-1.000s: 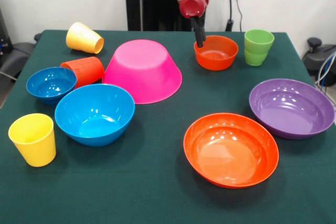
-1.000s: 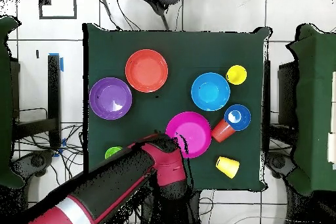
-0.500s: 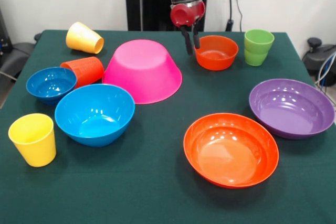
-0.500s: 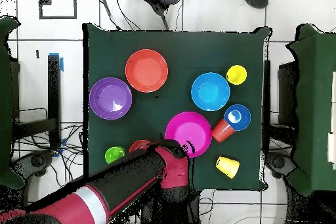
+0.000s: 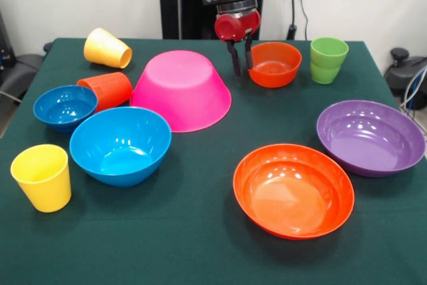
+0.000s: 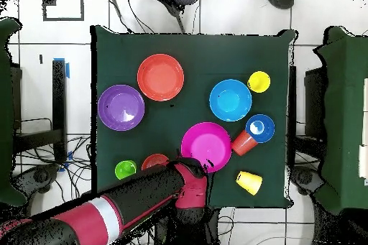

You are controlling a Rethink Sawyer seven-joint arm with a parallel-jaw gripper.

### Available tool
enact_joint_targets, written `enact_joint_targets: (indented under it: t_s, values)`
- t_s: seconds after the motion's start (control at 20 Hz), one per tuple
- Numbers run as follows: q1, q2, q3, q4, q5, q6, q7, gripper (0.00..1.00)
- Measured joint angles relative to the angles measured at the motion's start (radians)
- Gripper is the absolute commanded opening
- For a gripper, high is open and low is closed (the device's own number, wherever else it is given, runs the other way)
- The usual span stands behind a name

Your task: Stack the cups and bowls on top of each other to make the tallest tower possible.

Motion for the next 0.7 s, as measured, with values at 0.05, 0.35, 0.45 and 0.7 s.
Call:
enact_joint_targets:
  t_s: [0.05,0.35,0.45,0.7]
  values:
    - [-0.001,0.002,-0.002,0.002,0.007,-0.005,0.000,1.00]
    - [-0.001,0.023,-0.017,0.005,0.038,-0.044,-0.002,1.00]
    - [-0.001,0.027,-0.021,0.005,0.042,-0.055,-0.002,1.00]
    - [0.005,0.039,-0.033,0.007,0.044,-0.080,-0.002,1.00]
